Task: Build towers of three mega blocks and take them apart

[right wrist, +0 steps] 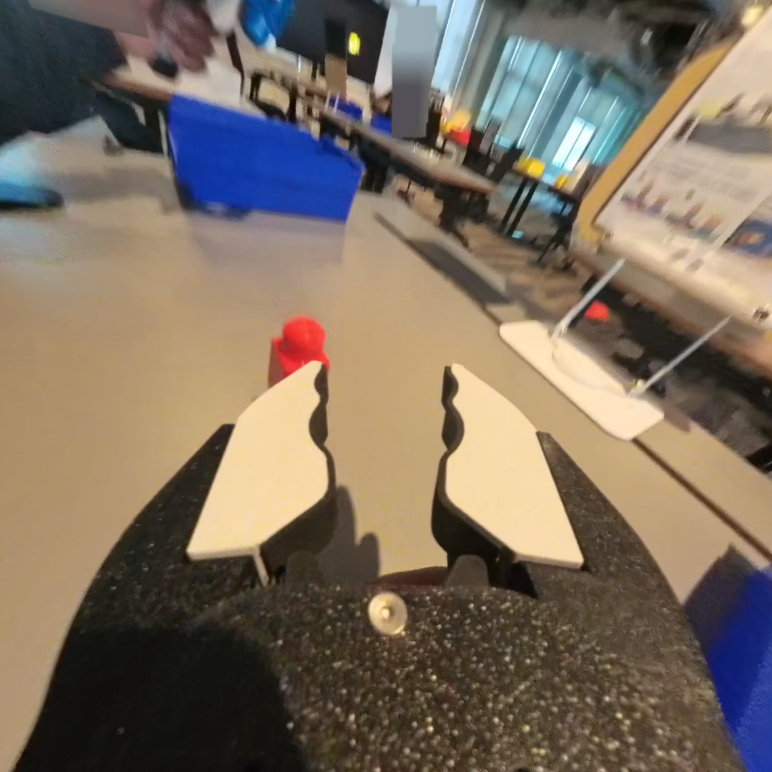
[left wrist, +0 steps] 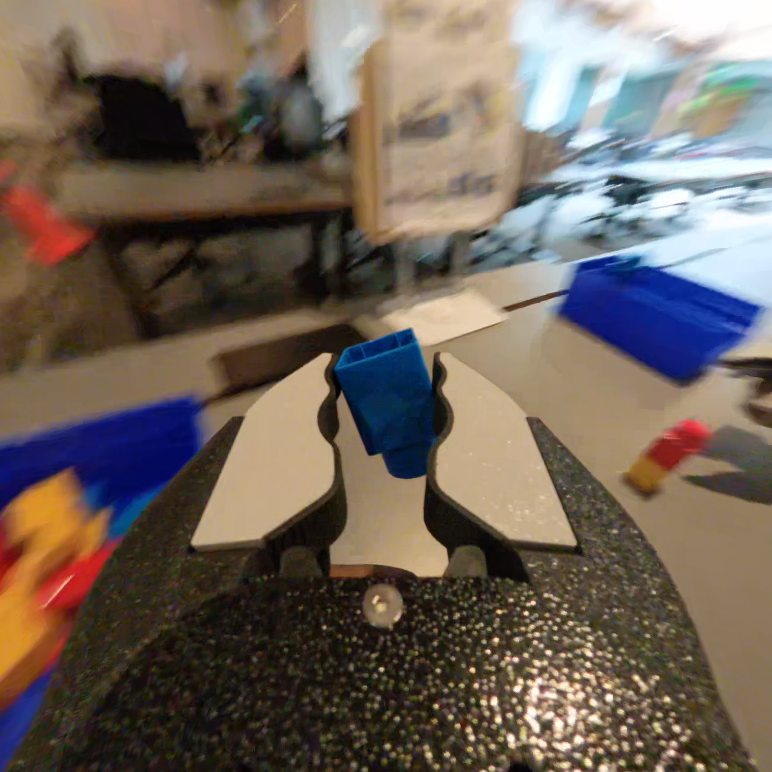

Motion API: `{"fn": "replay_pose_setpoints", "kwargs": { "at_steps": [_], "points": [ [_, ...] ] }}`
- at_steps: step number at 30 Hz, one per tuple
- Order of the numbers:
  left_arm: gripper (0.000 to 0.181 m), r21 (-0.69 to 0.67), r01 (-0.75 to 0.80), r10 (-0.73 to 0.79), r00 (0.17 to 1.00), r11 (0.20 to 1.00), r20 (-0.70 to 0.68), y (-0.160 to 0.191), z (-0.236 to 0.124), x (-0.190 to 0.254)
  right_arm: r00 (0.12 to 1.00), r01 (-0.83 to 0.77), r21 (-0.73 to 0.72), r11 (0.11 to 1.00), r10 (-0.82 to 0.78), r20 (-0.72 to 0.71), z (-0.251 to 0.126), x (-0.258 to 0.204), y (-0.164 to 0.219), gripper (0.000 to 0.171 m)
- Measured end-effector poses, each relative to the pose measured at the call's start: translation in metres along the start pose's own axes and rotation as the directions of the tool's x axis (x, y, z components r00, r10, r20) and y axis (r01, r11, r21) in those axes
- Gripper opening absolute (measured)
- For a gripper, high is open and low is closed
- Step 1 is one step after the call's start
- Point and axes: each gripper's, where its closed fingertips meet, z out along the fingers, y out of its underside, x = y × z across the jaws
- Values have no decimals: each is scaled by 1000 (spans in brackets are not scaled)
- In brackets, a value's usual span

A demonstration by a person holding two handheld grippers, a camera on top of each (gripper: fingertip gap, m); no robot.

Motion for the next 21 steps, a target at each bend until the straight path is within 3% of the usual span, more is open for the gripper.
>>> {"fn": "replay_pose_setpoints", "kwargs": {
  "at_steps": [2, 4, 6, 8, 11, 13, 17, 21],
  "points": [
    [42, 163, -112, 151, 956, 980, -252, -13, 22, 87, 1000, -3, 96, 995, 2, 17, 4, -10, -30, 52],
    [42, 317, -136, 275, 851, 939, -448, -7, 39, 169, 997, -37, 163, 986, 26, 69, 11, -24, -51, 52],
    [41, 326, 54, 174, 759, 944, -628, 4, 58, 230, 1000, 26, 203, 979, -27, 4, 18, -26, -64, 53],
    [41, 218, 248, 10, 637, 944, -771, 20, 77, 277, 976, 203, 202, 958, -182, -119, 22, -28, -69, 55],
    [42, 36, 390, -196, 536, 920, -821, 42, 103, 322, 894, 428, 173, 887, -387, -227, 21, -37, -73, 57],
    [41, -55, 506, -332, 476, 861, -815, 44, 113, 337, 840, 515, 174, 839, -454, -297, 16, -40, -78, 57],
    [41, -45, 645, -419, 440, 763, -794, 42, 118, 348, 808, 551, 167, 818, -473, -351, 18, -44, -80, 58],
    [42, -74, 694, -463, 392, 716, -795, 52, 115, 364, 772, 585, 142, 798, -495, -400, 23, -50, -83, 57]
  ]
}}
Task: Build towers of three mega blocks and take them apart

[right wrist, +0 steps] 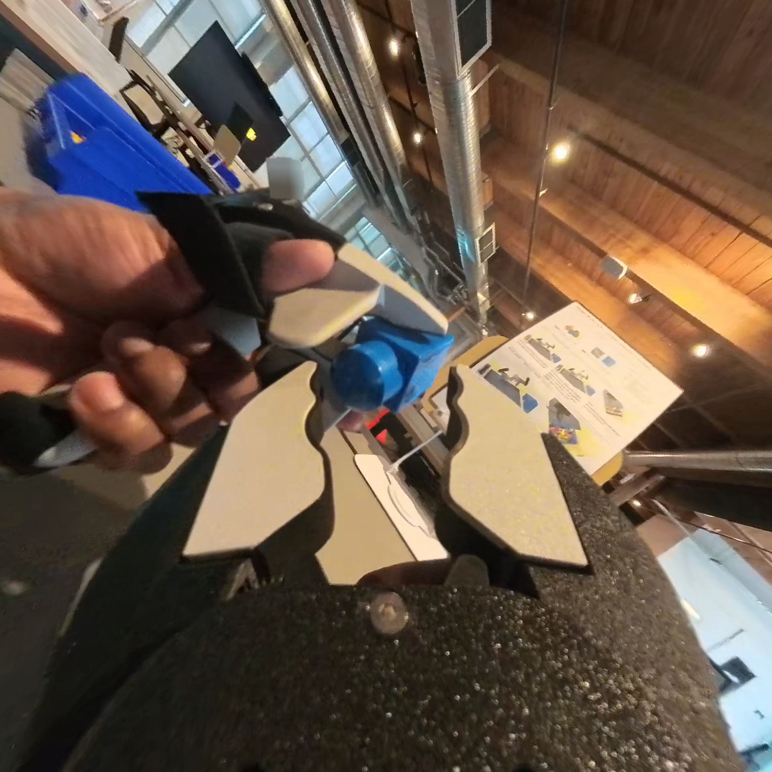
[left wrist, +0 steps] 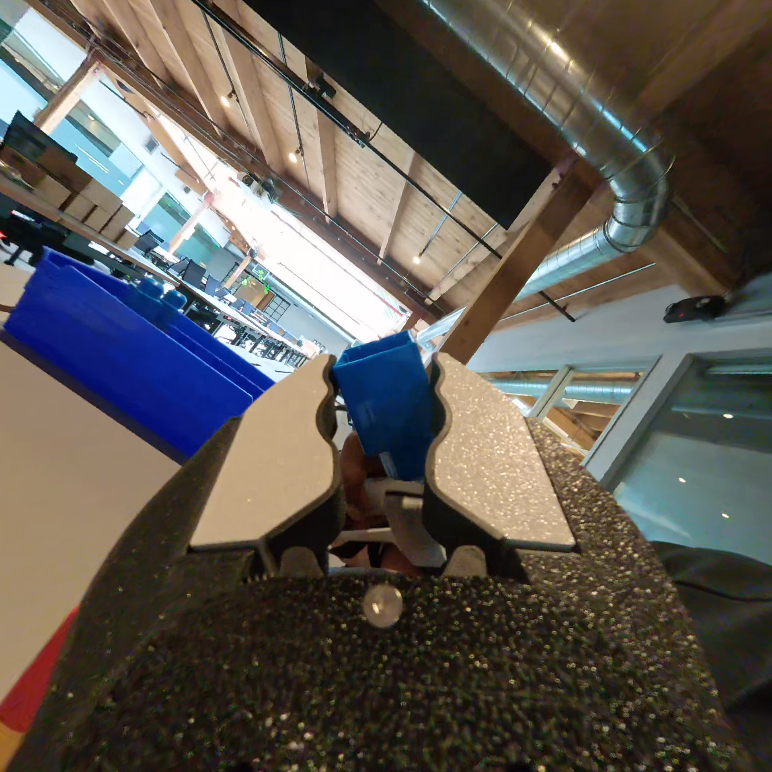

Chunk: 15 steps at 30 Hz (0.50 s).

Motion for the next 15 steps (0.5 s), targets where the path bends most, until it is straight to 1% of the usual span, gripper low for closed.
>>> {"fn": "replay_pose_setpoints", "kwargs": {
  "at_steps": [2, 4, 6, 10, 12, 15],
  "points": [
    [42, 8, 22, -22, 1000, 1000, -7, 9, -2, 1, 1000, 21, -19, 1000, -22, -8, 2, -2, 0, 58],
    [41, 5, 53, -53, 998, 999, -21, 15, -5, 3, 999, 32, -20, 999, -31, 12, 2, -7, 0, 47],
    [41, 2, 68, -67, 997, 998, -33, 16, -9, 6, 999, 27, -4, 1000, -27, 43, 0, -9, -1, 40],
    [40, -72, 51, -54, 998, 996, -45, 20, -17, 11, 990, -12, 26, 1000, 8, 138, -4, -12, -5, 35],
    [41, -132, -11, 7, 999, 991, -36, 22, -22, 12, 978, -56, 33, 998, 48, 203, -7, -15, -7, 35],
    [46, -191, -175, 182, 983, 966, 19, 13, -34, 7, 953, -140, 16, 990, 130, 274, -10, -9, -7, 34]
  ]
}}
